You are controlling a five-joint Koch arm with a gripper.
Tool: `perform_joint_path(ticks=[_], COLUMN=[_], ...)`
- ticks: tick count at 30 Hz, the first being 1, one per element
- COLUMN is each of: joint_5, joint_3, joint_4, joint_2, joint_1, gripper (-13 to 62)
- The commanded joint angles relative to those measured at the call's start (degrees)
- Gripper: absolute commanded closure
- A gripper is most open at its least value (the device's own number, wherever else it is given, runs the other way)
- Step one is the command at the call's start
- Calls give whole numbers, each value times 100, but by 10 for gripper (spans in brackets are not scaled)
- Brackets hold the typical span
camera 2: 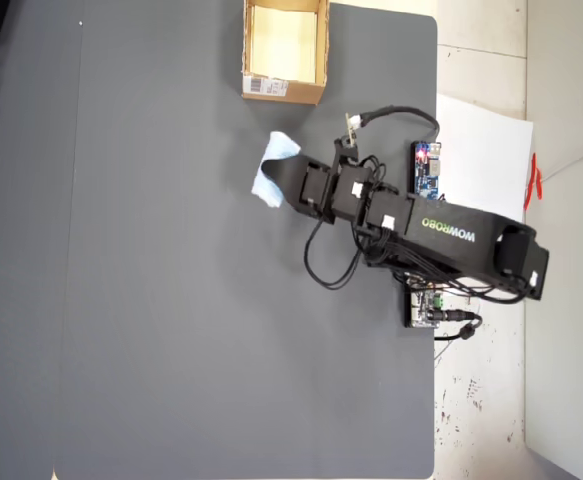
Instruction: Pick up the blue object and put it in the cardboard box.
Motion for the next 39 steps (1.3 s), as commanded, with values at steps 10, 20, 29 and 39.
perform_joint_path(ticks=[10,20,29,39], joint_5=[-993,-1292,-1274,-694], joint_3=[-1951,-3023,-3208,-2883], joint_4=[-272,747,976,185], joint_2=[-606,-1652,-2206,-1740], joint_1=[1670,2892,3120,2725], gripper=[294,294,201,185])
